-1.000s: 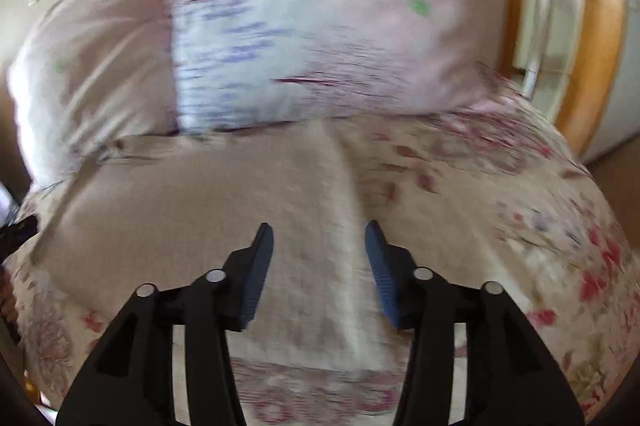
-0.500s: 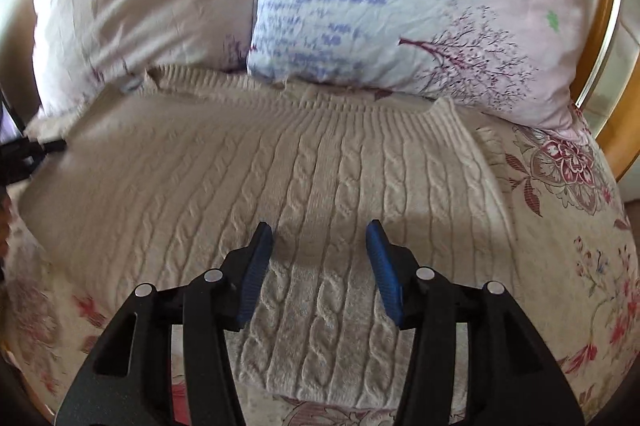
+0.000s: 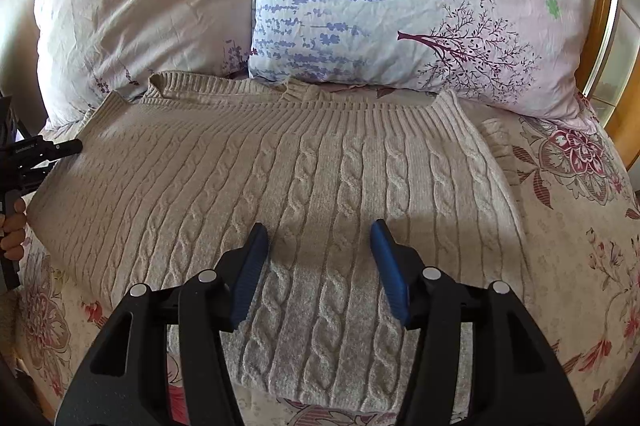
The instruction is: Fold small clothes
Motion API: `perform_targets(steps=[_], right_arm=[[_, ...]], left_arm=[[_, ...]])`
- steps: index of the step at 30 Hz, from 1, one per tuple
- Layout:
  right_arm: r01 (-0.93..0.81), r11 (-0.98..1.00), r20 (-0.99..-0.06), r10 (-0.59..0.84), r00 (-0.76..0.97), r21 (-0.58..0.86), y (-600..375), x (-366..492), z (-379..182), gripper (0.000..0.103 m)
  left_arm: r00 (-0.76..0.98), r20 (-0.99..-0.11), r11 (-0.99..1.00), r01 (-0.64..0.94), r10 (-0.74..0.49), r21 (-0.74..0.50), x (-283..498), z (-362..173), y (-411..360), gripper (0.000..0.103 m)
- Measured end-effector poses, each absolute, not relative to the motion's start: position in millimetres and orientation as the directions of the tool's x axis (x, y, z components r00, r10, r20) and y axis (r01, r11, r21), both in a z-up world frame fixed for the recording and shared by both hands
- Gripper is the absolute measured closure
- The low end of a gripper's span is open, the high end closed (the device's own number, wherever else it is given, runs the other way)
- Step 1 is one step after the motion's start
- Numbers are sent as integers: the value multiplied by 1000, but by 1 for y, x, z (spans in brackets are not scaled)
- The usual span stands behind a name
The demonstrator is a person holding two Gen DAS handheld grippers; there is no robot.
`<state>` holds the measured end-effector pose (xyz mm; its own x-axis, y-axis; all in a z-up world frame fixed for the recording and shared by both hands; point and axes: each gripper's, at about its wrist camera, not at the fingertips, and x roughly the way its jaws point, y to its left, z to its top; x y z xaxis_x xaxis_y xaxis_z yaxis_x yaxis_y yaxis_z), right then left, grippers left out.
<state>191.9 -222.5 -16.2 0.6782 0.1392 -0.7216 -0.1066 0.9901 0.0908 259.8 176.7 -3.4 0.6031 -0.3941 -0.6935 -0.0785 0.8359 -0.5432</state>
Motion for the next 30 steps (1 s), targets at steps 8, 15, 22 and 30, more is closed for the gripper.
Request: perform_targets(steps=[8,15,22,30], right_arm=[[-114,987,-720,162,675,115,-223,192,-15,42],[-116,984,-719,178,671,136,-225,189,-13,42],[-114,975,-708,216,672,190,-230,184,-9,42],[-120,953,-671,281,686,277,-241,180,-1,42]], left_arm=[[598,-673,788,-108,-435,-606,260,-8,180,74],[604,-663,765,-131,-443,-631,257,-7,182,83],[625,-619,738,-99,-475,-667,252,13,173,85],[648,-502,673,23,-574,-740,245,69,129,87]])
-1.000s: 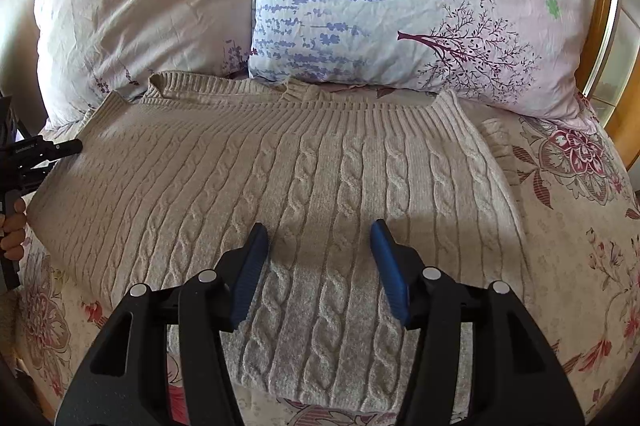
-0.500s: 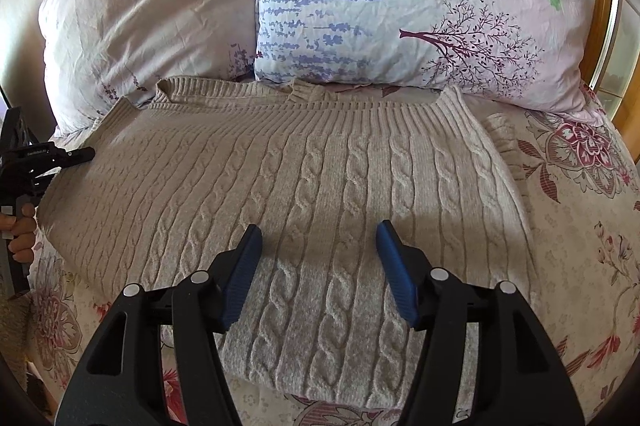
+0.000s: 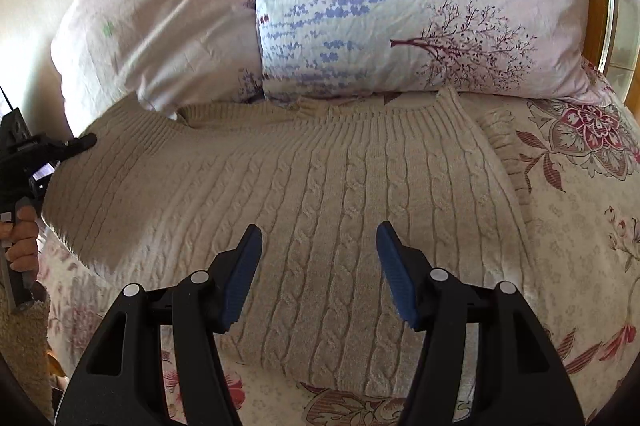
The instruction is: Fold small clothes
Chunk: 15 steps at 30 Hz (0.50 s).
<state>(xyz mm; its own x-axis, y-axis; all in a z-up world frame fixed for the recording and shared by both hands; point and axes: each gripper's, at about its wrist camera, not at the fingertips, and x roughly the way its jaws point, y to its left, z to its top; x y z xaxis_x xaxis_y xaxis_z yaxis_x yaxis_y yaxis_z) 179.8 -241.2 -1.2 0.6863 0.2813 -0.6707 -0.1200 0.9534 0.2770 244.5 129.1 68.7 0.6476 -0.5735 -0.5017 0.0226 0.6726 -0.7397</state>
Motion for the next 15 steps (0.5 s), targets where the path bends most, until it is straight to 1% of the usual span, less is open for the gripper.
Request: perform_targets(steps=[4,7,10,13,15], right_arm=[[-142,931,-636,335,695,336,-248,179,6,42],[-138,914,-621,363,695,380,-257,181,8,42],[-123,904,-620,374,690,410,-266,183,6,42],[-115,890,-622,395,676,441,-274,183,3,42],[-114,879,-621,413,666,463,-278,184,3,42]], left_arm=[[618,-423,612,122,-662,-781,243,93,85,87],[569,-414,598,178,-710,-781,249,94,43,87],[493,-435,569,159,-754,-807,259,67,4,87],[436,-456,550,114,-776,-827,265,39,-18,86],[395,-454,525,89,-799,-847,268,22,-27,85]])
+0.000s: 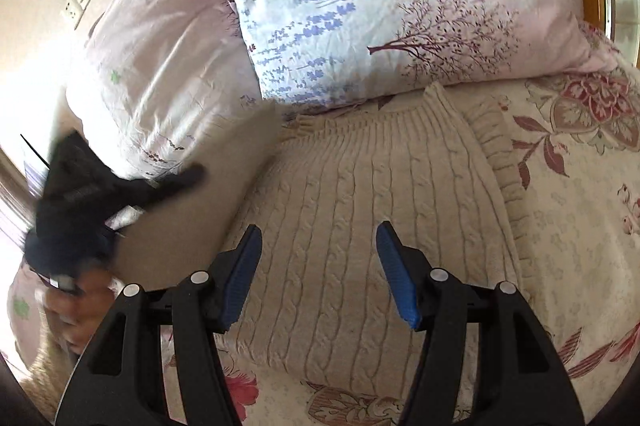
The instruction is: Fold small clothes
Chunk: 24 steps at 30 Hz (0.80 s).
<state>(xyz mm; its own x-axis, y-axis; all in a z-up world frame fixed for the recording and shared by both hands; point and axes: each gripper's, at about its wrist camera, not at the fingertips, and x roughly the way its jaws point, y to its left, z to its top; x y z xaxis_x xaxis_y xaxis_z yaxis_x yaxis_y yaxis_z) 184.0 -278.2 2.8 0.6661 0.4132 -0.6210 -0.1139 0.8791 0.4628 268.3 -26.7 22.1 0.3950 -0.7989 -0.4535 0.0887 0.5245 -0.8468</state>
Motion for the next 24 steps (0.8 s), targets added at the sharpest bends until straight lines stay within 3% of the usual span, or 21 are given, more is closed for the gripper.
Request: perform_targets(steps=[2,5,7,11,14,21,23,24], right_arm=[[-115,863,-613,436,658,491,-281,185,3,42],[-121,820,-589,496,639,559,-285,191,5,42],[-122,778,-569,547,614,616,-285,198,5,42],[-113,702,-538,629,561,703,-280,212,2,42],[-81,716,-576,618,534,693,-270,222,-2,42],[-51,716,-606,625,492,696,-257,233,-18,43],[-60,721,-607,622,495,690,-253,234,-17,48],[-71,715,-601,633,487,695,-250,235,-17,58]], left_arm=[[394,-421,495,104,-817,-863,268,24,-23,79],[387,-341,418,135,-857,-898,264,34,-5,59],[422,-352,449,155,-836,-880,259,45,8,50],[521,-534,691,159,-666,-705,250,65,30,45],[551,-649,829,155,-524,-538,242,63,35,41],[527,-748,915,208,-403,-347,232,46,20,33],[535,-760,929,226,-369,-293,229,44,12,31],[540,-764,935,239,-353,-263,228,44,6,30]])
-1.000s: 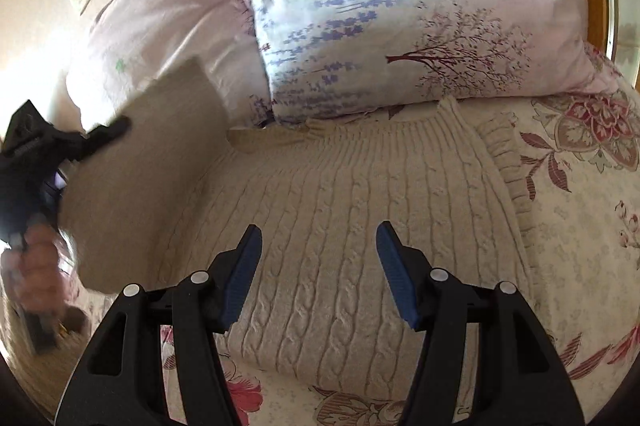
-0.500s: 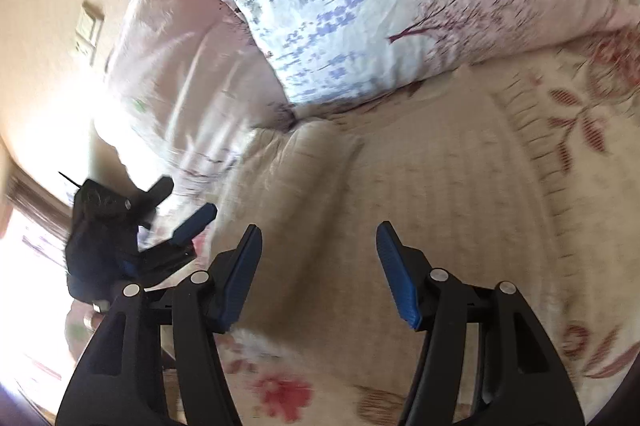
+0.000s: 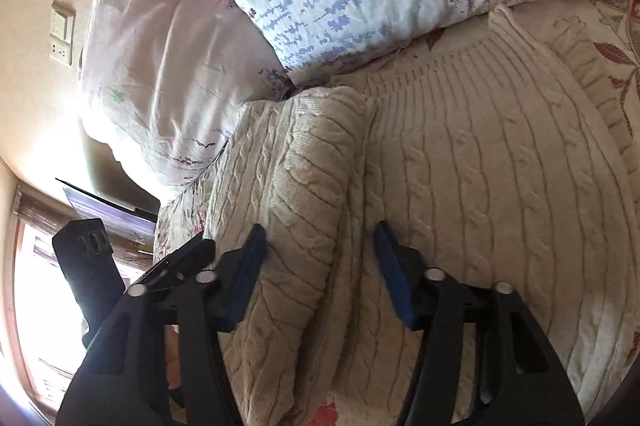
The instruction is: Fold small clothes
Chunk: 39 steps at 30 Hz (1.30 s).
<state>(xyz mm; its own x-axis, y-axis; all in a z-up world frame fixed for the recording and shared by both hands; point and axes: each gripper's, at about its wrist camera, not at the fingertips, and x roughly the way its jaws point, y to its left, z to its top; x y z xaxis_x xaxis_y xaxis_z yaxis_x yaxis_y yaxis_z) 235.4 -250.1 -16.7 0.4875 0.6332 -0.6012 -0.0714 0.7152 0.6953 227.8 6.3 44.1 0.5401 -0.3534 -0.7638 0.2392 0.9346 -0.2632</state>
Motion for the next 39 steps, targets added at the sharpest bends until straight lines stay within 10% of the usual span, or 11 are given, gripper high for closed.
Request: perform_targets(steps=[12,24,39], right_arm=[[-118,769,-604,578,548,629,-232,253,-15,84],[-137,968,-631,241,738,209,-256,223,54,87],[57,977,-688,102,718,205,-328,215,21,88]], left_arm=[[568,-782,961,237,-256,-143,220,48,-7,17],[605,-755,958,267,-250,-103,203,63,-22,4],[598,-754,936,346,-273,-64,192,59,-61,4]])
